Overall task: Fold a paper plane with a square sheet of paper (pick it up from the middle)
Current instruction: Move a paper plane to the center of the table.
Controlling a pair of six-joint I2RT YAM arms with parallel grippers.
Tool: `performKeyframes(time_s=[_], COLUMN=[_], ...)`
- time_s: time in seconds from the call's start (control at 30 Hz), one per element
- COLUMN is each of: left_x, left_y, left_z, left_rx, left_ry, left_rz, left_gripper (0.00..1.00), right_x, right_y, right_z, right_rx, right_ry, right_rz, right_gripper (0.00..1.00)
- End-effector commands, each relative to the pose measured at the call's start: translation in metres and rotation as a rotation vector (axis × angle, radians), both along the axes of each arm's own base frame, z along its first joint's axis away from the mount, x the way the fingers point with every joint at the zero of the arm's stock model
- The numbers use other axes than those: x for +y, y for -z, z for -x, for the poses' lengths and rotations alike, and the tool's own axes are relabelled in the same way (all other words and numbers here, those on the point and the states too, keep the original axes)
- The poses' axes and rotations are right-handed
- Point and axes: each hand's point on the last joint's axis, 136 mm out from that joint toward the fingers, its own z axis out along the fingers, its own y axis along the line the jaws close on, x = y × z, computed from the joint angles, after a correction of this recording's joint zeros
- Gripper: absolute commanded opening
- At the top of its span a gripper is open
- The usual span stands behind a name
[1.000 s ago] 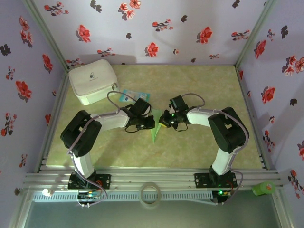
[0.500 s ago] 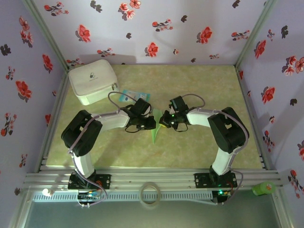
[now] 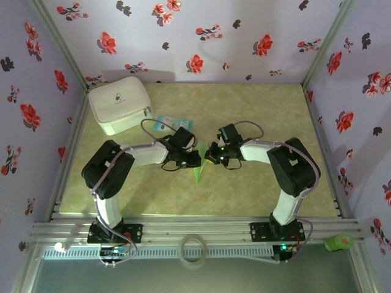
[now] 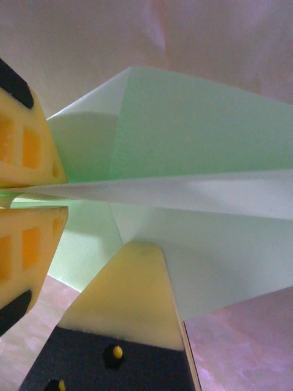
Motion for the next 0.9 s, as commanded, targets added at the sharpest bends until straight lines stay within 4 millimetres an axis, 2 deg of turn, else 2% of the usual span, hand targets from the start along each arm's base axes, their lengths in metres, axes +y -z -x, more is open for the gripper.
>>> performKeyframes(time_s=[0.0,0.27,0.43,0.5,0.63,0.87], left_x=[-0.009,-0.009,-0.007,-0.001,0.016,0.046], left_y=[0.001,0.002,-0.004,-0.005,-0.011,-0.015], left_z=[0.002,0.003,-0.001,-0.004,-0.011,-0.019], left_rx=[0.015,0.018,-0.007,-0.026,-0.077,-0.119], left_ry=[0.027,0.032,0.021,0.006,-0.029,-0.057], left_rz=[0.01,0.005,-0.004,-0.042,-0.127,-0.312], left_gripper=[0.15,0.12,0.05,0.05,0.05,0.07], right_x=[0.0,0.0,0.0,0.001,-0.009,-0.038], right_y=[0.008,0.007,0.005,0.0,-0.017,-0.026], right_z=[0.003,0.003,0.002,0.001,-0.006,-0.011], right_rx=[0.025,0.024,0.016,-0.001,-0.067,-0.112], right_ry=[0.008,0.003,0.002,-0.002,0.027,0.094], right_rz=[0.001,-0.004,-0.008,-0.014,0.0,0.051], right_gripper=[0.05,0.06,0.09,0.13,0.28,0.32])
